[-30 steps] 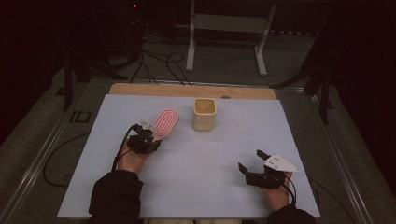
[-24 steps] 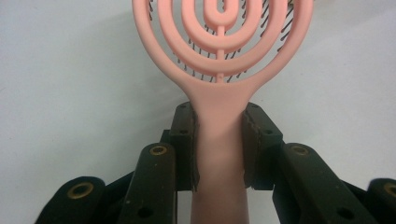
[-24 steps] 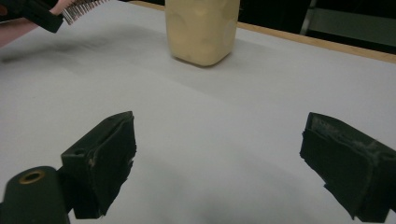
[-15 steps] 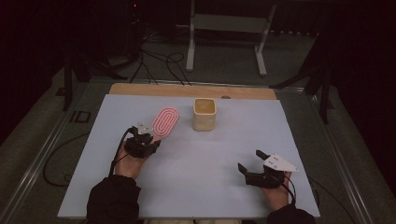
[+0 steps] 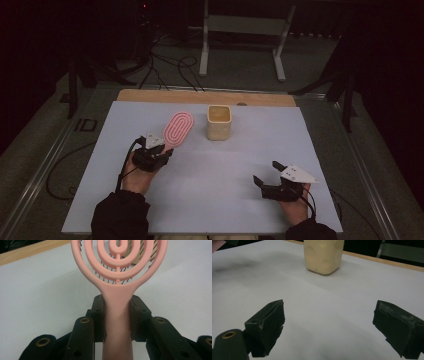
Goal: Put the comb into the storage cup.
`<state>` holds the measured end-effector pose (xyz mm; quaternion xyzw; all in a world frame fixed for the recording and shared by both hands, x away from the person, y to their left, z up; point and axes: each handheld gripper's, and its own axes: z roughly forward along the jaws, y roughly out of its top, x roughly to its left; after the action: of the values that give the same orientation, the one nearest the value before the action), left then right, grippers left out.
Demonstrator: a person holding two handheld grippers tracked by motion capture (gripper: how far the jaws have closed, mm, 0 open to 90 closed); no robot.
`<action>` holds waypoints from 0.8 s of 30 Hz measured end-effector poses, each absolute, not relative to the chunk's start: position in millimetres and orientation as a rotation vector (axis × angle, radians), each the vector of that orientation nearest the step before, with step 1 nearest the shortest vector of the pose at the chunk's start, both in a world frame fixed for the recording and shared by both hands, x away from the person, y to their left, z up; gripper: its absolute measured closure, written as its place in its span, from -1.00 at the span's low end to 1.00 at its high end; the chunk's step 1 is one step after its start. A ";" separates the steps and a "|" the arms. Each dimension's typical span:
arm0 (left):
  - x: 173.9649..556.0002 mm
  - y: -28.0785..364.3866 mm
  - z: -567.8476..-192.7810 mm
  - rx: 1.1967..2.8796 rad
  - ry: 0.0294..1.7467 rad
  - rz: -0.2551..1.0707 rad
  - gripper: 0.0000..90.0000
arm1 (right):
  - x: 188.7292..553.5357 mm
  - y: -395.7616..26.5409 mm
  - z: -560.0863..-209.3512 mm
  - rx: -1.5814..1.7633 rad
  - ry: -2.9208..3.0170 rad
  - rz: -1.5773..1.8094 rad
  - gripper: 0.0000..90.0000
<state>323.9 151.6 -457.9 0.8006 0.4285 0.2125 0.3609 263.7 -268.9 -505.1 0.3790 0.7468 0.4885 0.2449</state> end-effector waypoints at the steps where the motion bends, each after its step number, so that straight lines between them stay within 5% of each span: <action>1: 322.2 149.9 -456.6 2.056 1.085 0.559 0.55 | 263.7 -268.6 -505.3 1.035 2.041 1.335 -0.77; 24: 311.3 128.0 -433.9 2.023 0.880 0.603 0.55 | 265.0 -261.0 -506.7 1.051 2.094 1.345 -0.80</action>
<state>311.3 128.0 -433.9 0.8049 0.3503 0.2400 0.4145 265.0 -261.0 -506.7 0.3796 0.7563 0.4859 0.2184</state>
